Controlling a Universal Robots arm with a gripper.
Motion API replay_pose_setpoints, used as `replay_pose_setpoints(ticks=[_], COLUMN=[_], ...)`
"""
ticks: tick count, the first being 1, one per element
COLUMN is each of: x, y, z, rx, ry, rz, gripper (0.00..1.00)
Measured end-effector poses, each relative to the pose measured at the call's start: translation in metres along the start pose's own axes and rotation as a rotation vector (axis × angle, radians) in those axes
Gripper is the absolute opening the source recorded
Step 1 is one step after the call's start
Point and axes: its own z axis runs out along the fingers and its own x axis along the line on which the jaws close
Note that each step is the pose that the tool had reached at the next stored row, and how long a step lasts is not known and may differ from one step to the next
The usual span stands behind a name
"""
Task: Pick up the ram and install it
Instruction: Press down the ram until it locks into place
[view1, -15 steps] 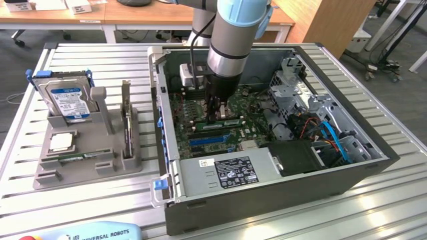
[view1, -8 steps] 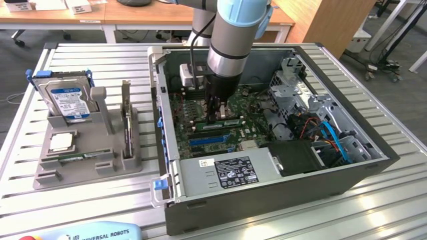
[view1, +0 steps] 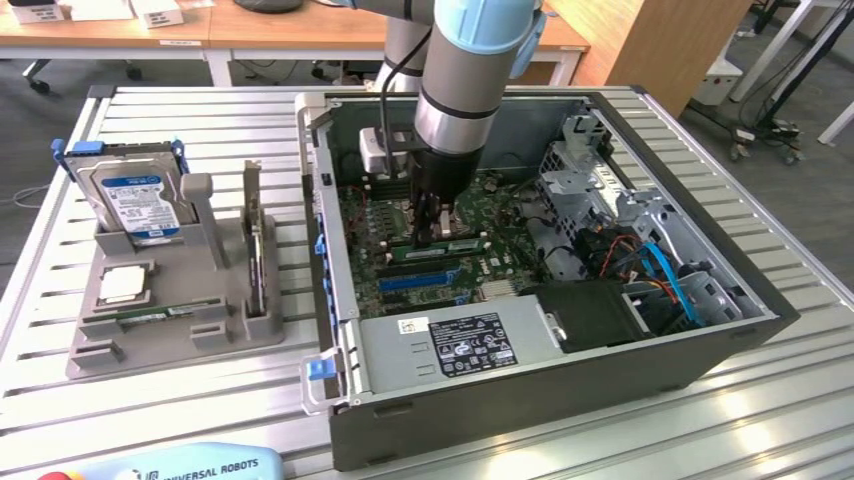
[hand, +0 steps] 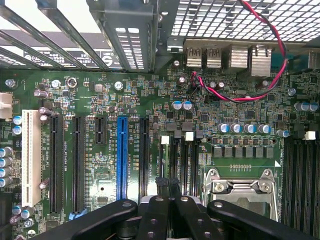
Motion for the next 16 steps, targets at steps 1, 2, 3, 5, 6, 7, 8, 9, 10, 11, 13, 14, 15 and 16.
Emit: replay_pose_setpoints(ticks=[1,2,3,5,6,7,8,9,10,11,13,14,15,16], x=[0.000,0.000,0.000,0.000,0.000,0.000,0.000,0.000,0.000,-0.001,-0.001,-0.001,-0.001,-0.001], y=[0.0000,0.0000,0.0000,-0.0001,0.0001,0.0002,0.0003,0.0004,0.0004,0.0005,0.0007,0.0008,0.0009,0.0009], z=[0.0000,-0.0001,-0.0005,-0.0026,-0.0049,-0.0065,-0.0083,-0.0101,-0.0121,-0.0142,-0.0185,-0.0206,-0.0226,-0.0244], rx=[0.0000,0.0001,0.0003,0.0011,0.0001,0.0001,0.0001,0.0001,0.0001,0.0000,0.0000,0.0000,0.0001,0.0001], ry=[0.0000,-0.0001,-0.0006,-0.0015,-0.0001,0.0000,0.0001,0.0002,0.0004,0.0005,0.0006,0.0006,0.0006,0.0006], rz=[0.000,0.000,0.000,0.000,0.000,0.000,0.000,0.000,0.000,0.000,0.000,0.000,0.000,0.000], gripper=[0.10,0.10,0.10,0.10,0.10,0.10,0.10,0.10,0.10,0.10,0.10,0.10,0.10,0.10])
